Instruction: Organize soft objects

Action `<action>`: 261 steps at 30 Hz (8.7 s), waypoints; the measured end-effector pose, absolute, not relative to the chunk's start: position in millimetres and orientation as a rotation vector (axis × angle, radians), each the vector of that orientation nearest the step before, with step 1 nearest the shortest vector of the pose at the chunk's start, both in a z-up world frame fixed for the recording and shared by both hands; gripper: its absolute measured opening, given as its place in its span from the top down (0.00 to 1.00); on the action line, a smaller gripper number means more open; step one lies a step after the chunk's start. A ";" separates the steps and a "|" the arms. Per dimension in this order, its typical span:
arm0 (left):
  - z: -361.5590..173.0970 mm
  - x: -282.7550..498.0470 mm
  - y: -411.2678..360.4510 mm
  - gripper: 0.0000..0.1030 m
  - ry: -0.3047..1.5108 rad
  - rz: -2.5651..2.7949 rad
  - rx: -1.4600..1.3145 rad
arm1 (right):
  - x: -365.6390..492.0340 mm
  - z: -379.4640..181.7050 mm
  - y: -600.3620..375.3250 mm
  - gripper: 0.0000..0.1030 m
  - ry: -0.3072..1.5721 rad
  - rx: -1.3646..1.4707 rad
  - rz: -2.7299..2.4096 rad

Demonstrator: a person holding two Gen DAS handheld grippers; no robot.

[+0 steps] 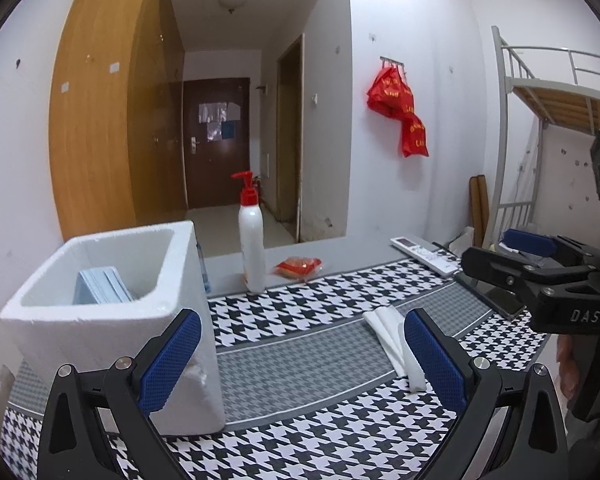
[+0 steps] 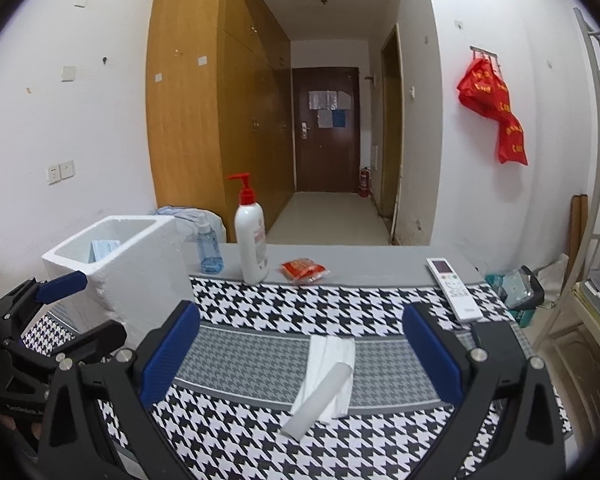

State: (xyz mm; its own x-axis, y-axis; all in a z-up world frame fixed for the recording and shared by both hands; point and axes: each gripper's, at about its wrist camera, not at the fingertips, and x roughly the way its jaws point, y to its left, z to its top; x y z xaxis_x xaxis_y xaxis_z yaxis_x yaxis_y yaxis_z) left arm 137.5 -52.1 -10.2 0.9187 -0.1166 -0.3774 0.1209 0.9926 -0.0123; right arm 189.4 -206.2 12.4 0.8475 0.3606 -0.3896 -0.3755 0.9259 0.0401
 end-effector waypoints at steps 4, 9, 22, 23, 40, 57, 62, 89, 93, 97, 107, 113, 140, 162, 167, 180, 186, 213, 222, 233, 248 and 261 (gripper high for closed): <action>-18.2 141.2 -59.7 0.01 0.402 -0.144 0.016 | 188.7 2.1 -214.1 0.01 0.430 -0.030 0.367; -26.0 144.2 -72.6 0.01 0.411 -0.168 0.039 | 187.7 -8.2 -225.5 0.01 0.450 -0.022 0.335; -47.4 158.0 -102.0 0.01 0.478 -0.208 0.053 | 200.5 -33.1 -241.9 0.01 0.519 -0.007 0.339; -49.8 159.9 -104.8 0.01 0.487 -0.210 0.056 | 201.9 -35.0 -243.4 0.01 0.526 -0.004 0.340; -74.1 180.6 -133.7 0.01 0.587 -0.253 0.084 | 223.3 -63.6 -264.1 0.01 0.606 -0.002 0.342; -98.2 204.3 -157.2 0.10 0.696 -0.311 0.090 | 239.1 -83.3 -278.5 0.01 0.665 0.001 0.346; -104.1 210.9 -162.3 0.23 0.745 -0.338 0.085 | 241.8 -87.7 -278.7 0.01 0.687 0.009 0.353; -122.4 223.8 -177.4 0.83 0.843 -0.341 0.114 | 243.5 -95.2 -276.6 0.01 0.720 0.012 0.388; -116.8 217.5 -177.2 0.87 0.815 -0.360 0.118 | 245.0 -94.3 -273.8 0.01 0.720 0.004 0.398; -108.8 212.6 -172.1 0.87 0.787 -0.362 0.108 | 246.1 -93.8 -268.9 0.01 0.721 -0.007 0.417; -90.5 208.4 -152.2 0.90 0.723 -0.343 0.067 | 251.1 -95.0 -259.0 0.01 0.723 -0.023 0.450; -76.8 206.4 -140.6 0.90 0.684 -0.317 0.055 | 254.9 -97.1 -253.8 0.01 0.734 -0.031 0.470; -57.8 196.4 -113.1 0.90 0.622 -0.270 0.015 | 256.5 -102.3 -191.1 0.01 0.777 -0.092 0.619; -37.7 175.3 -83.2 0.93 0.548 -0.169 0.008 | 251.1 -95.2 -174.0 0.01 0.760 -0.112 0.649; -38.8 172.5 -73.6 0.93 0.548 -0.140 -0.004 | 251.3 -93.3 -163.6 0.01 0.760 -0.129 0.667; -52.5 172.6 -53.8 0.93 0.591 -0.098 -0.017 | 255.9 -95.0 -142.5 0.01 0.772 -0.166 0.694; -55.3 172.2 -47.5 0.93 0.598 -0.088 -0.026 | 261.5 -99.8 -133.3 0.01 0.792 -0.178 0.706; -88.5 187.7 -44.9 0.93 0.716 -0.058 -0.015 | 270.7 -110.1 -118.8 0.03 0.836 -0.212 0.748; -94.4 186.3 -39.5 0.78 0.740 -0.029 -0.013 | 273.8 -115.7 -113.8 0.07 0.862 -0.227 0.757; -104.1 181.8 -37.4 0.61 0.780 0.014 -0.003 | 274.8 -120.4 -111.0 0.21 0.878 -0.245 0.758; -113.8 178.6 -24.9 0.56 0.812 0.081 -0.027 | 275.4 -118.7 -118.8 0.66 0.866 -0.235 0.735; -120.3 187.0 -24.5 0.80 0.833 0.098 0.042 | 269.8 -113.7 -127.7 0.77 0.851 -0.214 0.737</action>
